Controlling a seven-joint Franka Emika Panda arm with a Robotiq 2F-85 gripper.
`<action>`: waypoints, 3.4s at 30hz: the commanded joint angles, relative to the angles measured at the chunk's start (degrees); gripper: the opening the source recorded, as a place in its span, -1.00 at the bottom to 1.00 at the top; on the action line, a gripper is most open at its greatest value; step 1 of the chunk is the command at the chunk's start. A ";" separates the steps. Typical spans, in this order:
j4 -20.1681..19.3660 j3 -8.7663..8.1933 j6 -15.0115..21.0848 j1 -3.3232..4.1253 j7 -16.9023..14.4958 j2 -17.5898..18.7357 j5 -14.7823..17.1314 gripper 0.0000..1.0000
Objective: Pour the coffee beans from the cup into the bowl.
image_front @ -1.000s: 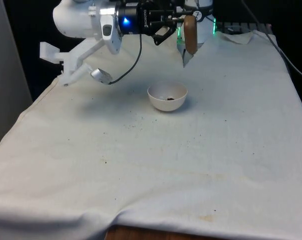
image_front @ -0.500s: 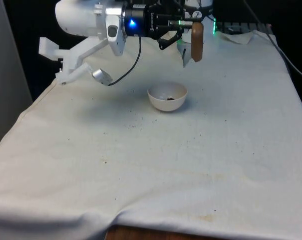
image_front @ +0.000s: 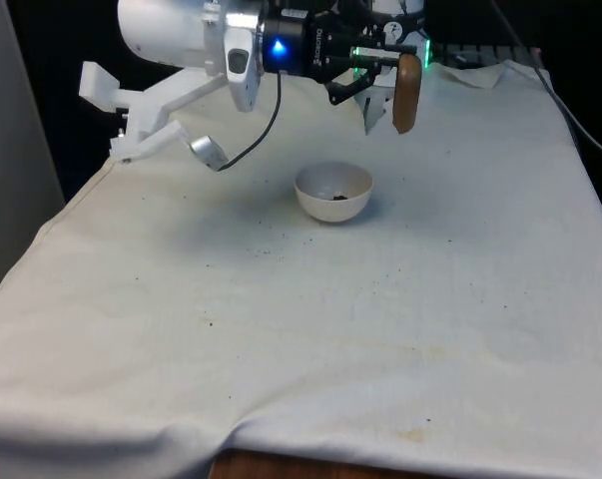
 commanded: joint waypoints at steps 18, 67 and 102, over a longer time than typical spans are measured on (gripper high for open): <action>-0.40 3.09 8.08 1.66 1.15 -2.92 -3.32 -1.00; 1.38 9.80 20.80 1.20 2.41 -5.96 -14.32 -1.00; 3.95 13.52 32.77 1.66 2.86 -5.84 -23.26 -1.00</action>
